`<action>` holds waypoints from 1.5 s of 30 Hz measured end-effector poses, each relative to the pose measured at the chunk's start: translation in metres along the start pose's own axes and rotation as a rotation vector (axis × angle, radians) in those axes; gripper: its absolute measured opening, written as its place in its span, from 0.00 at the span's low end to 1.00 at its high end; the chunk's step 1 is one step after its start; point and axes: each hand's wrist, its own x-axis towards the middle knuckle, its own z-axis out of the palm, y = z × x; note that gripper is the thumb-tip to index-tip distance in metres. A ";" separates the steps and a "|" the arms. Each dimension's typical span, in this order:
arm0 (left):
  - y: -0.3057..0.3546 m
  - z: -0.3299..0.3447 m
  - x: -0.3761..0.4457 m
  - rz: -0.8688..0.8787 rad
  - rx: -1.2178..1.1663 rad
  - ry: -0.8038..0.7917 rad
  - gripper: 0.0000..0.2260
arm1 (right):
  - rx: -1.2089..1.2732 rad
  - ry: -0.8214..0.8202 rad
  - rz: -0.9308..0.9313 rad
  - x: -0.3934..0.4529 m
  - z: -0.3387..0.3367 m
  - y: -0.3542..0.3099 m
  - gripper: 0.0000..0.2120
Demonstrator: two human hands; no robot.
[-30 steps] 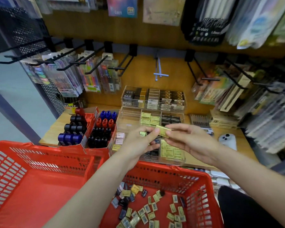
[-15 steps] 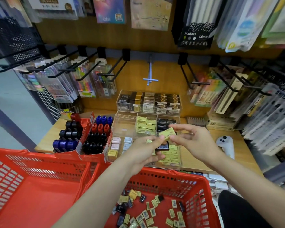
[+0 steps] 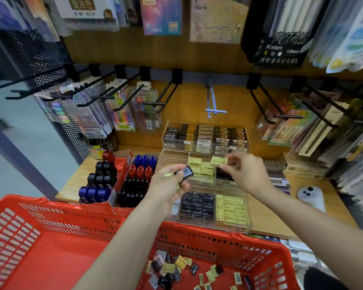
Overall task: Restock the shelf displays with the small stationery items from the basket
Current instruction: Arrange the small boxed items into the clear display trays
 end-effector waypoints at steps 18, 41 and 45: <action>-0.003 -0.022 0.041 -0.089 -0.027 -0.019 0.11 | -0.472 -0.015 0.044 0.059 0.076 -0.004 0.19; 0.002 -0.007 0.019 0.002 -0.005 -0.191 0.11 | 0.802 -0.525 0.310 0.007 0.025 -0.036 0.17; -0.002 0.007 0.003 0.074 0.115 -0.295 0.13 | 1.057 -0.475 0.398 -0.025 -0.006 -0.022 0.12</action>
